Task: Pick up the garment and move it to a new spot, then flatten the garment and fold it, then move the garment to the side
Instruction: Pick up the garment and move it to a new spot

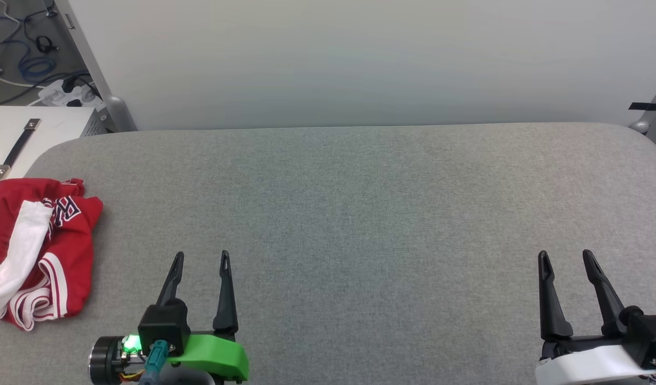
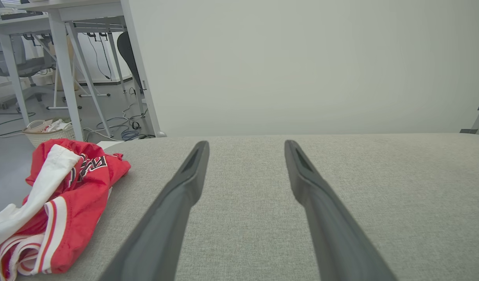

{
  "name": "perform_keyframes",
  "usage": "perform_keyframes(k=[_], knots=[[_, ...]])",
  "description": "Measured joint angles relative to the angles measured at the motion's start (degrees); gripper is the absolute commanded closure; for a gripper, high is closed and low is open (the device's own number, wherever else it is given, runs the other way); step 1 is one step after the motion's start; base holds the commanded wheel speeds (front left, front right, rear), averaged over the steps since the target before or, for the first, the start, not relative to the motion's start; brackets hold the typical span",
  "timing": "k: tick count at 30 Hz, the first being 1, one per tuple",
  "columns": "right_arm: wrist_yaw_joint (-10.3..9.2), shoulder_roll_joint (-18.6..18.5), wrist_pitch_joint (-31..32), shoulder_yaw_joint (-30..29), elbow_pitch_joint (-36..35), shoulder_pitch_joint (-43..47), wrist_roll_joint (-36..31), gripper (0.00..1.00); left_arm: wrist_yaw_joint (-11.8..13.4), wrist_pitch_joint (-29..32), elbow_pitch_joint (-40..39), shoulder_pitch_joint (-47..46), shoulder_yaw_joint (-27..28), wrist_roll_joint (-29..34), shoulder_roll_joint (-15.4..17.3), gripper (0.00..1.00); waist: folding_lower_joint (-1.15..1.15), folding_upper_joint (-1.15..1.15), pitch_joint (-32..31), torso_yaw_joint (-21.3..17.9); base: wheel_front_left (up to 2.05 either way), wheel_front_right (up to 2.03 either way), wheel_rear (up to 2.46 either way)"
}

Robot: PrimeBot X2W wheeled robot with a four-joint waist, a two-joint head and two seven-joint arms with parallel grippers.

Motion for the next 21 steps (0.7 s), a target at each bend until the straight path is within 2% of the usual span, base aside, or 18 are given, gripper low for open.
perform_keyframes(k=[21], knots=[[0.00,0.0,-1.6,-0.1,-0.4,1.2,1.0,0.00,0.8,-1.8,1.1,0.3,-0.4,-0.6,0.0,0.00,0.00,0.00,-0.2,1.1,0.00,0.00,0.00]])
